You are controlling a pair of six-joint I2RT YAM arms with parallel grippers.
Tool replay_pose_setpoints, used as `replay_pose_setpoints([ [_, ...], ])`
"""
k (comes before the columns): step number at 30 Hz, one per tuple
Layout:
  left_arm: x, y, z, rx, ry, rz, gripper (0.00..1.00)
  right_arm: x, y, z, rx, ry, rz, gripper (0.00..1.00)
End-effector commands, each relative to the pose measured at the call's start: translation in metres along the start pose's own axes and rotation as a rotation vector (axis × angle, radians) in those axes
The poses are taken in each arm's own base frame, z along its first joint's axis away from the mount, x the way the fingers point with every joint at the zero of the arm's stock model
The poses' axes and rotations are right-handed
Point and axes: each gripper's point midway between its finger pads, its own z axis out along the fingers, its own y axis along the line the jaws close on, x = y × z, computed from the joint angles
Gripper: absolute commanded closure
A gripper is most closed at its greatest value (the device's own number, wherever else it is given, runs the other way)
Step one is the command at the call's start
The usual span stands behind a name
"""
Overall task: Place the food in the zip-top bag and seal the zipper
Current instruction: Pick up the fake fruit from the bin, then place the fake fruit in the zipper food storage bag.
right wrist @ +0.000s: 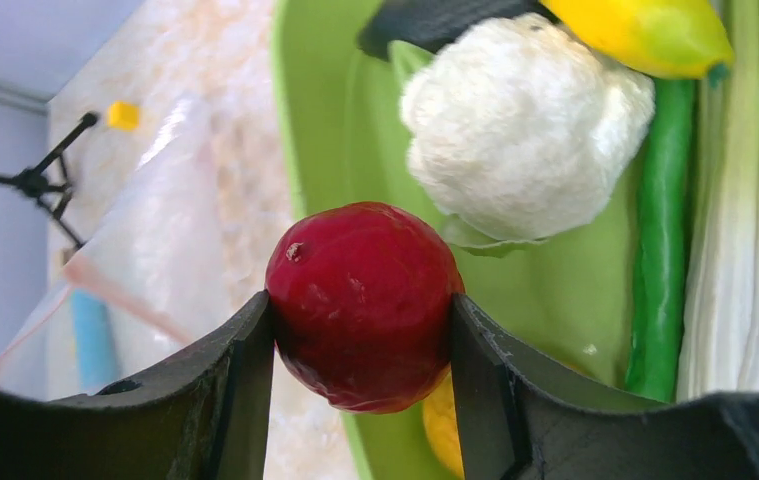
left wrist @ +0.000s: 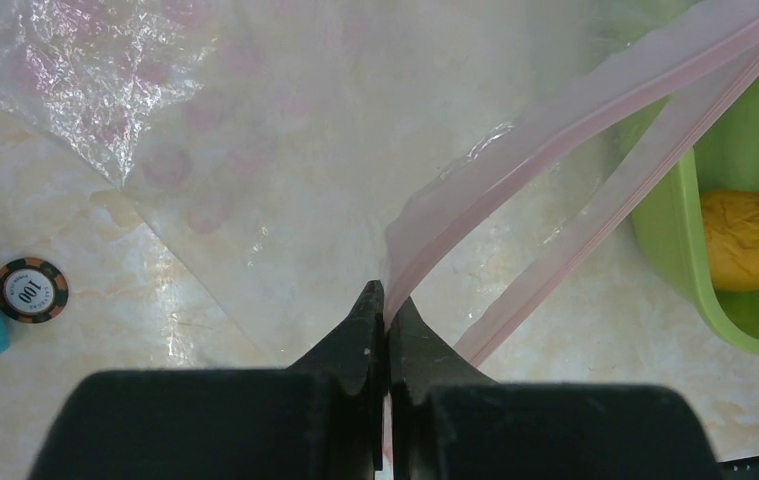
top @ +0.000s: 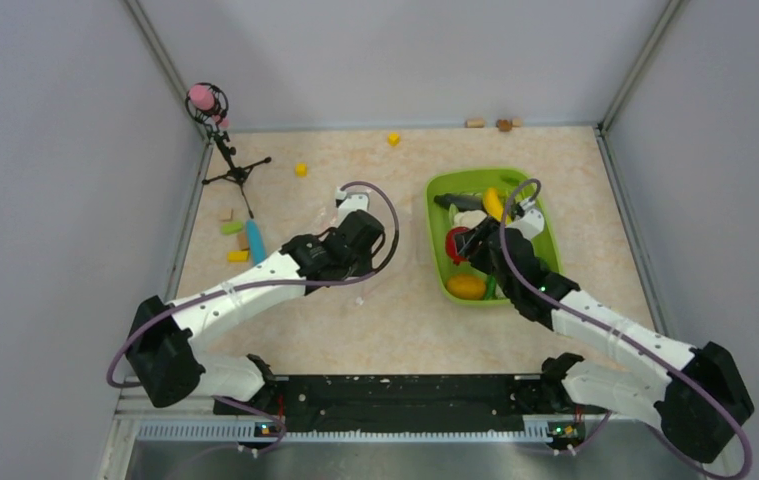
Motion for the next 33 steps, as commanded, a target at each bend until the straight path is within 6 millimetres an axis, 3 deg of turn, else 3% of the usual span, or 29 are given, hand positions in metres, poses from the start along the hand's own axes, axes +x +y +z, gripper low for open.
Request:
replay_pose_setpoints([
  [1, -0.012, -0.009, -0.008, 0.063, -0.052, -0.033, 1.0, -0.013, 0.04, -0.025, -0.201, 0.029, -0.139, 0.73],
  [6, -0.011, -0.01, -0.01, 0.078, -0.046, -0.037, 1.0, -0.002, 0.118, -0.07, -0.643, 0.106, -0.216, 0.73],
  [10, -0.011, -0.009, -0.011, 0.076, -0.05, -0.04, 1.0, 0.012, 0.153, -0.085, -0.797, 0.159, -0.26, 0.73],
  [14, -0.011, -0.012, -0.012, 0.095, -0.047, -0.038, 1.0, 0.026, 0.158, -0.063, -0.71, 0.162, -0.307, 0.71],
  [20, -0.012, -0.016, -0.017, 0.13, -0.043, -0.026, 1.0, 0.032, 0.169, -0.034, -0.587, 0.082, -0.3, 0.54],
  [24, -0.012, -0.022, -0.025, 0.175, -0.038, -0.027, 1.0, 0.035, 0.178, -0.027, -0.526, 0.041, -0.324, 0.43],
  [28, -0.015, -0.024, -0.035, 0.215, -0.052, -0.033, 1.0, 0.032, 0.183, -0.028, -0.519, 0.038, -0.331, 0.18],
  [33, -0.019, -0.017, -0.039, 0.199, -0.086, -0.048, 1.0, 0.029, 0.18, -0.034, -0.523, 0.039, -0.343, 0.1],
])
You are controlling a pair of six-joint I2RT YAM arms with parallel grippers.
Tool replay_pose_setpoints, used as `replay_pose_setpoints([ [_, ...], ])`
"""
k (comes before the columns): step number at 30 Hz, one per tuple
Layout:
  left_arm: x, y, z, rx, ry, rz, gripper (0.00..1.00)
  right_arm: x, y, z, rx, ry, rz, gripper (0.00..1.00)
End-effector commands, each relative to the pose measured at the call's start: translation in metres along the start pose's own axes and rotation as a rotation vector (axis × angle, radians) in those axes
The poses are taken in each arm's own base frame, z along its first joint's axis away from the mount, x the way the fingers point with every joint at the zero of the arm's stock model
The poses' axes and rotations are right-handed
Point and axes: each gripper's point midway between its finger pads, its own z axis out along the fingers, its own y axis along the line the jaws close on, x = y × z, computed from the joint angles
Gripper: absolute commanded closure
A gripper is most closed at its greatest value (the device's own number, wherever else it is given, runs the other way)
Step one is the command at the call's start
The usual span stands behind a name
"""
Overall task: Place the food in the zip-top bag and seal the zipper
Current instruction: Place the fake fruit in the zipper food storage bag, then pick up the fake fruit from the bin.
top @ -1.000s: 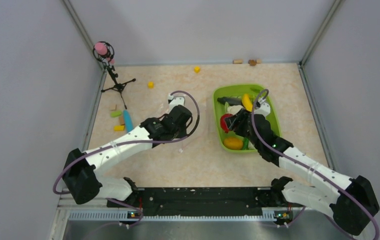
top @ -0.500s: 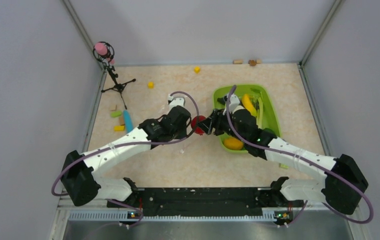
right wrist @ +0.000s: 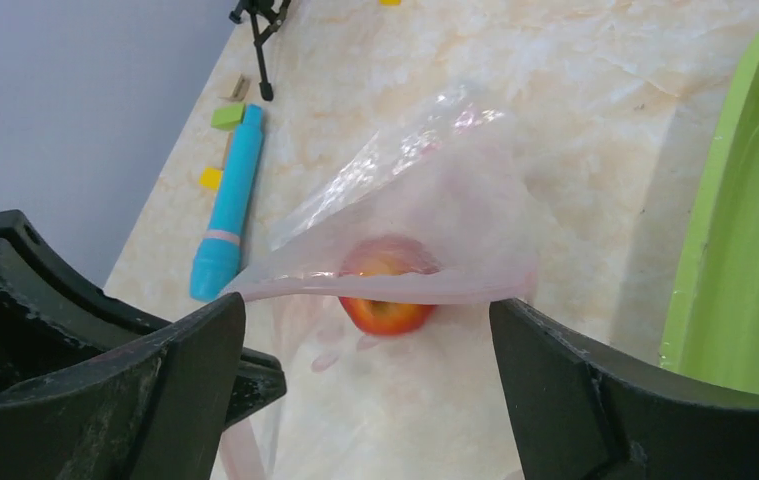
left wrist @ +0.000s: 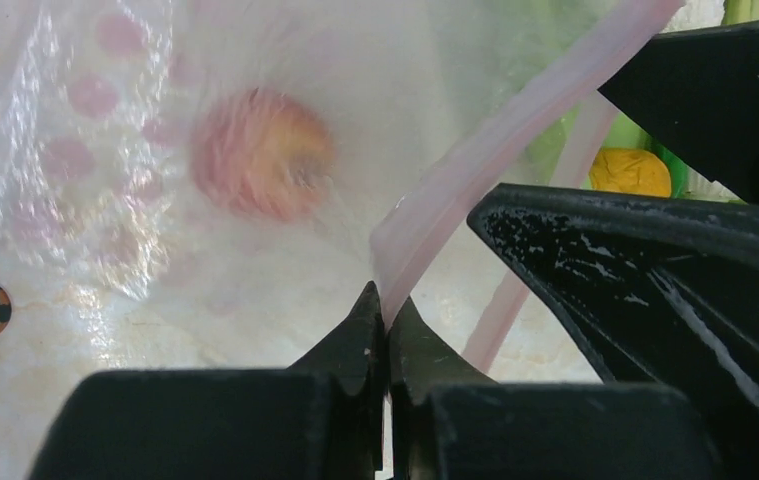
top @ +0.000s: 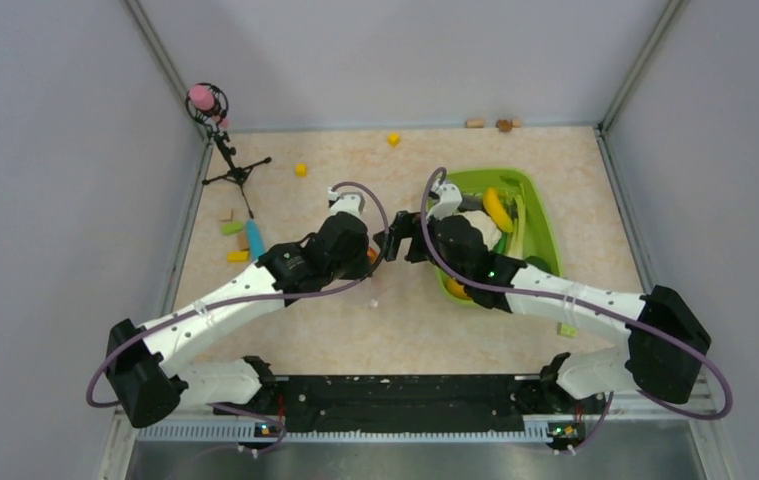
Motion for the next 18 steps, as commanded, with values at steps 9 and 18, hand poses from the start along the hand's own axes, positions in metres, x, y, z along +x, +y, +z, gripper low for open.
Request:
replay_pose_setpoints([
  [9, -0.014, 0.008, -0.001, -0.046, -0.069, -0.013, 1.0, -0.033, 0.011, -0.046, -0.043, -0.018, -0.106, 0.03],
  [18, -0.014, 0.011, 0.0, -0.051, -0.081, -0.004, 1.0, -0.018, -0.1, -0.112, 0.423, 0.073, 0.017, 0.01],
])
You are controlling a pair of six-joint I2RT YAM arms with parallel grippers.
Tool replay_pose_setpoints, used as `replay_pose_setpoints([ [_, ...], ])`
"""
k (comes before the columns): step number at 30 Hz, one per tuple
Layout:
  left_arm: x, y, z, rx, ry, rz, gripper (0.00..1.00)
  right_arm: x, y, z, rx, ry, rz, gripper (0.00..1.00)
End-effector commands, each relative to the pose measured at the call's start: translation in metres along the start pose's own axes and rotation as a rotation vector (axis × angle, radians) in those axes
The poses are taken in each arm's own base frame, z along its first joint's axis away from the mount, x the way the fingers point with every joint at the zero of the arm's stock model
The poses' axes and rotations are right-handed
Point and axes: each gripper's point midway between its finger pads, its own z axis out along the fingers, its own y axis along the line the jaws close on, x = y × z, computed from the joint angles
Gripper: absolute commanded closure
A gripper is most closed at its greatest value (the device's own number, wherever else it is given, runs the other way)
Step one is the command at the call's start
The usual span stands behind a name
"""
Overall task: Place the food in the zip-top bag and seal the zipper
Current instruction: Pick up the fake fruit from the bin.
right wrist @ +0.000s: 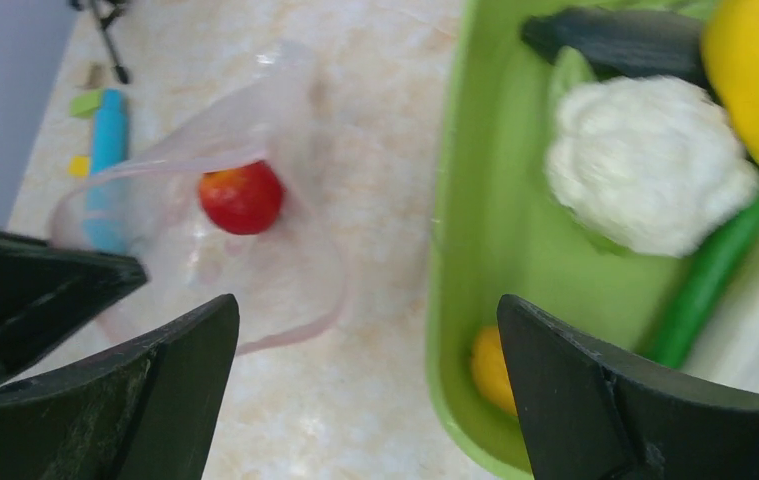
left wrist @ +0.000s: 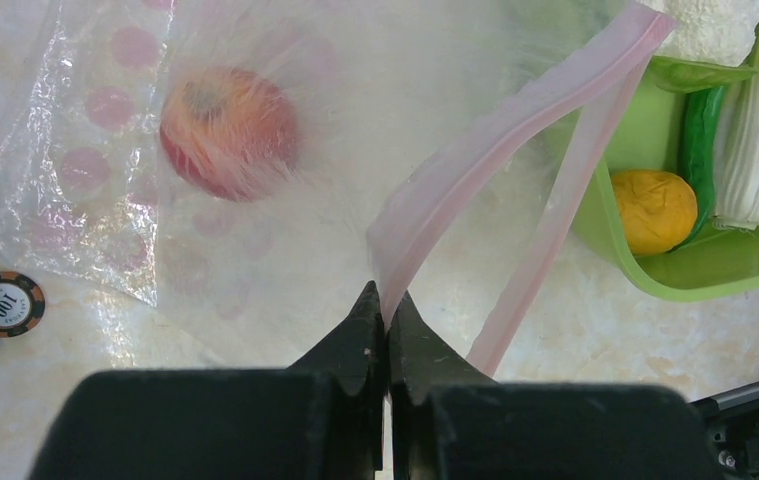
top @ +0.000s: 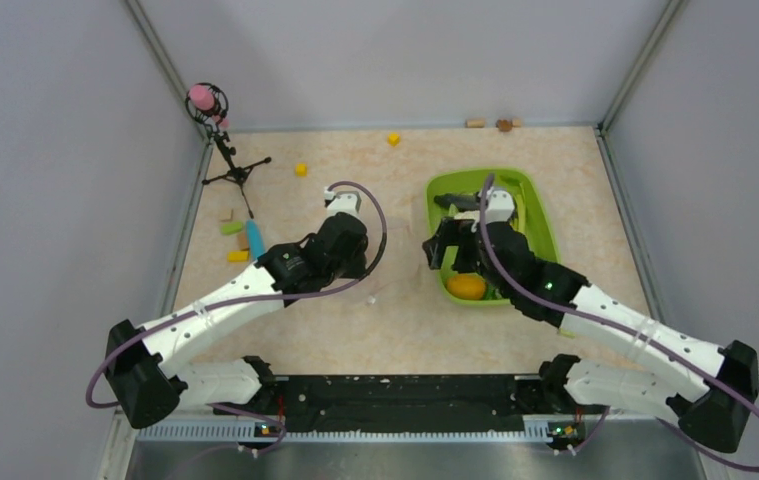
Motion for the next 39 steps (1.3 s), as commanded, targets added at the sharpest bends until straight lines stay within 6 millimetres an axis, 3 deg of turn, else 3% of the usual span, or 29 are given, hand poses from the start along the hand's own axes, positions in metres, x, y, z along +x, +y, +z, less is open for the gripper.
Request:
replay_pose_setpoints([
  [1, -0.008, 0.001, 0.003, -0.007, -0.04, -0.001, 1.0, 0.015, -0.067, -0.026, 0.238, 0.098, 0.091, 0.01],
  [5, -0.007, -0.001, 0.004, 0.002, -0.036, 0.005, 1.0, 0.034, -0.094, -0.031, 0.291, 0.217, 0.155, 0.01],
  [12, -0.004, -0.001, 0.009, -0.006, -0.019, 0.019, 1.0, 0.055, -0.107, -0.017, 0.352, 0.35, 0.141, 0.01],
  [18, -0.004, 0.001, 0.011, -0.019, -0.018, 0.027, 1.0, 0.09, -0.111, 0.0, 0.281, 0.577, -0.012, 0.01],
  [23, -0.003, 0.0, 0.013, -0.022, -0.01, 0.035, 1.0, 0.095, -0.123, 0.015, 0.205, 0.585, -0.226, 0.01],
  [29, -0.004, 0.005, 0.013, -0.042, -0.02, 0.037, 1.0, 0.107, -0.138, 0.025, 0.192, 0.634, -0.312, 0.01],
  [33, -0.003, 0.005, 0.016, -0.045, -0.009, 0.043, 1.0, 0.124, -0.127, 0.031, 0.072, 0.687, -0.34, 0.01],
  [37, -0.003, 0.007, 0.017, -0.052, -0.011, 0.042, 1.0, 0.127, -0.144, 0.045, 0.157, 0.71, -0.379, 0.01],
  [39, -0.003, 0.007, 0.018, -0.054, -0.01, 0.042, 1.0, 0.114, -0.158, 0.053, 0.264, 0.664, -0.387, 0.01],
])
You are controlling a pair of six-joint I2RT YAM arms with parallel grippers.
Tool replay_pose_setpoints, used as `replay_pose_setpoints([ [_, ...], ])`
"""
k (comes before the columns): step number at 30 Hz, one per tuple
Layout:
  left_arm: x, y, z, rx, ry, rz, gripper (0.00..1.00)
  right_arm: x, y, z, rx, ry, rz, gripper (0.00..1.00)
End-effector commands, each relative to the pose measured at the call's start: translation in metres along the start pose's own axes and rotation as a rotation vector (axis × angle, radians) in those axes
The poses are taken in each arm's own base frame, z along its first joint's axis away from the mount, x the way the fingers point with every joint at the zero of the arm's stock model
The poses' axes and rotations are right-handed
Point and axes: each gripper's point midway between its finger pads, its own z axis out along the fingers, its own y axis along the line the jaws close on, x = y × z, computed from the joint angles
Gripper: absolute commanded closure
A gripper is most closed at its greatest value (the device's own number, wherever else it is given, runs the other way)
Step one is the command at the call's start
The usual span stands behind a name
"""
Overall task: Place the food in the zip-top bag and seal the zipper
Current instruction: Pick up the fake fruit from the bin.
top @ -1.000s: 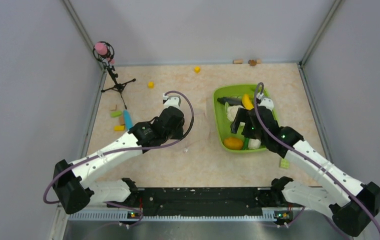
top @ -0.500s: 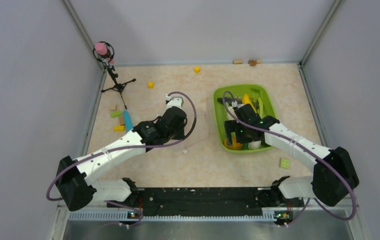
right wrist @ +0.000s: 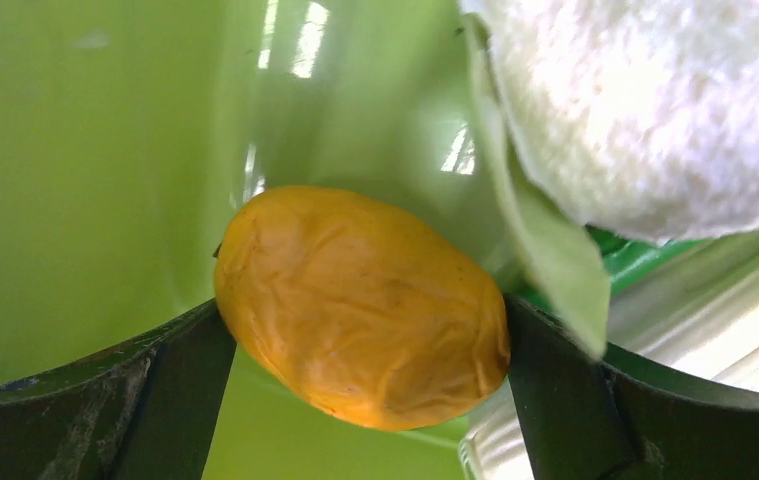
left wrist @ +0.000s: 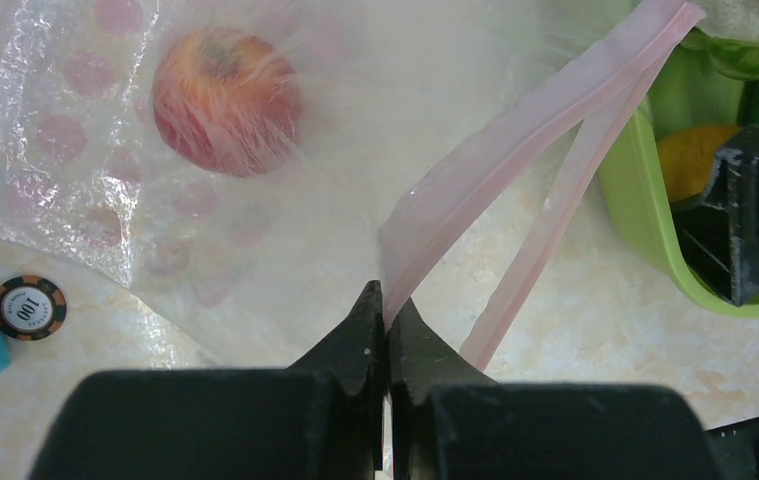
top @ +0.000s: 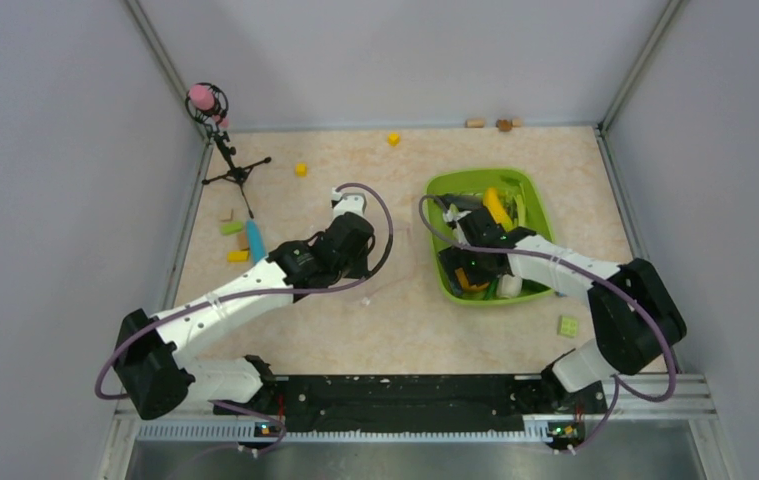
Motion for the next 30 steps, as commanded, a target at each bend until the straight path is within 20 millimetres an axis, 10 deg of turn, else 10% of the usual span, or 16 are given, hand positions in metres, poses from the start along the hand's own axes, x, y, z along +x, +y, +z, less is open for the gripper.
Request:
replay_pose_setpoints([
  [1, -0.01, 0.0, 0.002, -0.004, -0.033, -0.006, 1.0, -0.034, -0.023, 0.004, 0.122, -0.078, 0.008, 0.01],
  [25, -0.01, -0.001, -0.001, 0.012, -0.033, -0.015, 1.0, -0.026, -0.019, 0.007, 0.076, -0.139, 0.1, 0.21],
  [30, -0.01, -0.002, -0.001, 0.017, -0.031, -0.011, 1.0, -0.034, -0.02, 0.006, 0.088, -0.172, 0.115, 0.44],
])
